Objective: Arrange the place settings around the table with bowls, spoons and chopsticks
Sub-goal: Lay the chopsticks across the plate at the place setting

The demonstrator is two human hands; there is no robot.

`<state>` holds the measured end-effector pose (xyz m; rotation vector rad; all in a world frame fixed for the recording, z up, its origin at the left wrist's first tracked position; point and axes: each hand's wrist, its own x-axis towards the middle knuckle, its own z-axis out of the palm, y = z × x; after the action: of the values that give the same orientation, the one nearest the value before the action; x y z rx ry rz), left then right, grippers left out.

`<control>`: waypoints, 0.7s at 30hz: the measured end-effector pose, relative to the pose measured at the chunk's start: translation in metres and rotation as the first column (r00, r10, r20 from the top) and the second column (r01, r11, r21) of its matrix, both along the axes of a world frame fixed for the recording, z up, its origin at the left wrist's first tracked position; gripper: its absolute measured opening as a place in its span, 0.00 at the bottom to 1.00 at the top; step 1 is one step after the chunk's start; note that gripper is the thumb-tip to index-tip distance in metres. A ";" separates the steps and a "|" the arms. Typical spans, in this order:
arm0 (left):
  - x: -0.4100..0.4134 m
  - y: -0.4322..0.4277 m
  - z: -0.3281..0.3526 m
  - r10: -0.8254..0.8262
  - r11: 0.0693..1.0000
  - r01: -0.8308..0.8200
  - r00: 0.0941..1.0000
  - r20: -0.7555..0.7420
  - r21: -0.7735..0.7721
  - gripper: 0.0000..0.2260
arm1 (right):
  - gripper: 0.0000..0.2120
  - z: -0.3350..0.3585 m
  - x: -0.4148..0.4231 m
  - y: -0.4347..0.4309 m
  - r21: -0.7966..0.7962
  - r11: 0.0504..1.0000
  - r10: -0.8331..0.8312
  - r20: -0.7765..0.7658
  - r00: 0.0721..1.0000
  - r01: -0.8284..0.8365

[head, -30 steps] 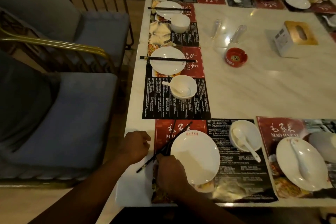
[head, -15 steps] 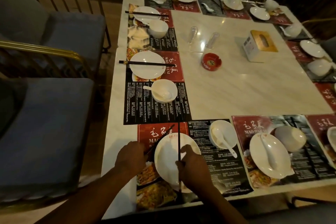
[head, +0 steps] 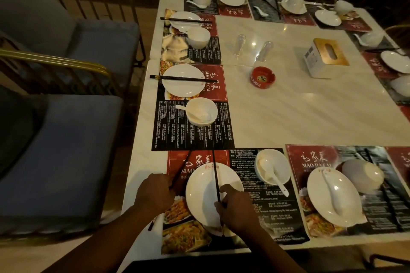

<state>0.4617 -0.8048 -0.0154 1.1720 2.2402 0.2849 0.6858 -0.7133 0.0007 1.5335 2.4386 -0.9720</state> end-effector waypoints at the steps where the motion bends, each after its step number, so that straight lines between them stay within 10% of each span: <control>1: 0.001 -0.001 0.002 0.022 1.000 -0.022 1.000 -0.002 -0.001 0.08 | 0.19 -0.001 0.000 0.000 -0.008 1.000 -0.002 -0.006 1.000 0.002; 21: 0.086 0.028 0.017 0.255 0.966 -0.257 0.913 0.318 -0.035 0.02 | 0.10 -0.003 0.042 0.045 0.092 0.995 -0.014 -0.094 0.996 0.022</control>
<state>0.5477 -0.7766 0.0012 0.7665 2.0979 0.5483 0.7281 -0.6681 -0.0027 1.5757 2.5723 -0.9668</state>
